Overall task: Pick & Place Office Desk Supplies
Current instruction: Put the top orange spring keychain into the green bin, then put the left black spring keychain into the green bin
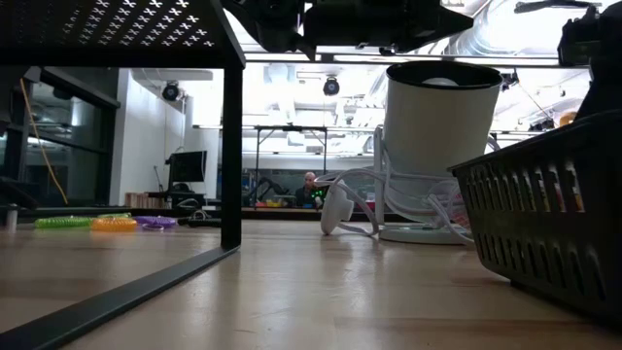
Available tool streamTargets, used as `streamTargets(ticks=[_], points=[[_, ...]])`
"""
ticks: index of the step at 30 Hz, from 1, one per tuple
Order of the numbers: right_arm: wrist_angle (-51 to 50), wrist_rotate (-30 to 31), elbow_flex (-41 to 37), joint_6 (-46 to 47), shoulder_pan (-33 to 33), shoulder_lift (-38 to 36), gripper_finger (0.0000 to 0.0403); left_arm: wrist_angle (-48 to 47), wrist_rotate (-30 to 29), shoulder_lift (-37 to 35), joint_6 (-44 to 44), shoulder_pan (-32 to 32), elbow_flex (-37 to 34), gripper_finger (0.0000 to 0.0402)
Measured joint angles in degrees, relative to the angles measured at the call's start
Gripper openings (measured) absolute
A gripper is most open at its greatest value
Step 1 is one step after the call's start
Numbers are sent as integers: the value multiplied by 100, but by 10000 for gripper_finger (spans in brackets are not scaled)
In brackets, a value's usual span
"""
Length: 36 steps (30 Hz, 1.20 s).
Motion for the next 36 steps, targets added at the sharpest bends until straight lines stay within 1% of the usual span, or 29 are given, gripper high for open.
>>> streamTargets(ticks=[6,8,12,16,19,27,30,36], points=[[-5,-153,0,23,0,0,29,0,0,0,2,0,0,105],[-42,-191,0,183,0,0,29,0,0,2,2,0,0,105],[-144,-401,0,273,0,0,29,0,0,0,4,0,0,105],[-183,-421,0,237,0,0,30,0,0,0,4,0,0,105],[-216,-426,0,228,0,0,41,2,0,0,4,0,0,105],[-260,-444,0,225,0,0,85,1,0,1,7,1,0,105],[-260,-444,0,225,0,0,91,0,0,0,7,0,0,105],[-259,-444,0,225,0,0,90,0,0,2,7,0,0,105]])
